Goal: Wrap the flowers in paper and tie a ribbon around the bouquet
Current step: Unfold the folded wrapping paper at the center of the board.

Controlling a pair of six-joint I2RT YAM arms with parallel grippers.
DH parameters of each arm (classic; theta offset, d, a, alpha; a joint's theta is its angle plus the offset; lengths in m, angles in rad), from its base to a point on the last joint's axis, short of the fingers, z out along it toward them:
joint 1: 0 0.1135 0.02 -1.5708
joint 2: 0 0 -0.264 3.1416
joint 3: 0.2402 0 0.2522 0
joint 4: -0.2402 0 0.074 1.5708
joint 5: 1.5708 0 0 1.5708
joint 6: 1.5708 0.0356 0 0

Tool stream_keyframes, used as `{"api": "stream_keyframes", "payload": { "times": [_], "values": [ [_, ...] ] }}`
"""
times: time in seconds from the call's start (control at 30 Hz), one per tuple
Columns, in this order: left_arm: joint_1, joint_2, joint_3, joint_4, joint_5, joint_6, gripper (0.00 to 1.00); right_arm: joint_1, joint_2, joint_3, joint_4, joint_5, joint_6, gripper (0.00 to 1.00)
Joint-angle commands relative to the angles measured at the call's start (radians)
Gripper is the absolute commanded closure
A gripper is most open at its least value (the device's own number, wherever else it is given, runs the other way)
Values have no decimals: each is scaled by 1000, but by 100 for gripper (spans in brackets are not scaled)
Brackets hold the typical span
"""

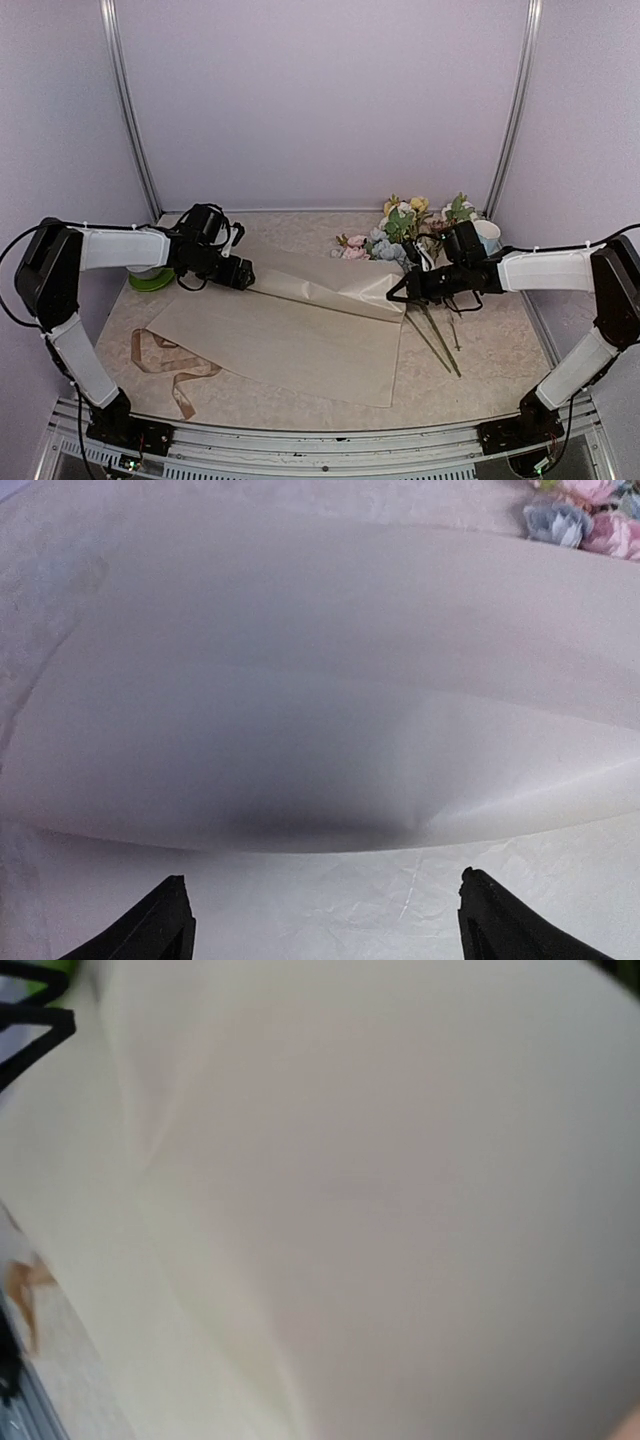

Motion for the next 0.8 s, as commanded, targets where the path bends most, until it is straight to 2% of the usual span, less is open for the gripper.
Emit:
{"api": "stream_keyframes", "payload": {
  "times": [0.0, 0.1, 0.2, 0.33, 0.4, 0.47, 0.6, 0.7, 0.77],
  "values": [
    [16, -100, 96, -35, -11, -15, 10, -15, -60, 13, 110, -11, 106, 100],
    [-42, -149, 107, -121, -62, -43, 11, -14, -46, 24, 176, -19, 206, 100],
    [-87, -261, 22, -150, -95, -151, 12, -15, -44, 27, 220, 13, 255, 100],
    [-24, -504, -230, -79, -121, -447, 13, -14, -47, 13, 237, 68, 263, 100],
    [-11, -603, -314, -56, -204, -533, 13, -15, -38, -4, 264, 56, 271, 100],
    [19, -654, -386, -3, -228, -586, 11, -14, -29, -30, 300, 46, 281, 100],
    [118, -553, -432, 125, -94, -633, 11, -15, -39, -70, 360, 54, 308, 100],
    [119, -452, -418, 166, -64, -628, 13, -3, -71, -95, 376, 100, 321, 100],
    [91, -415, -404, 176, -107, -598, 13, 16, -96, -109, 373, 145, 329, 100]
  ]
}}
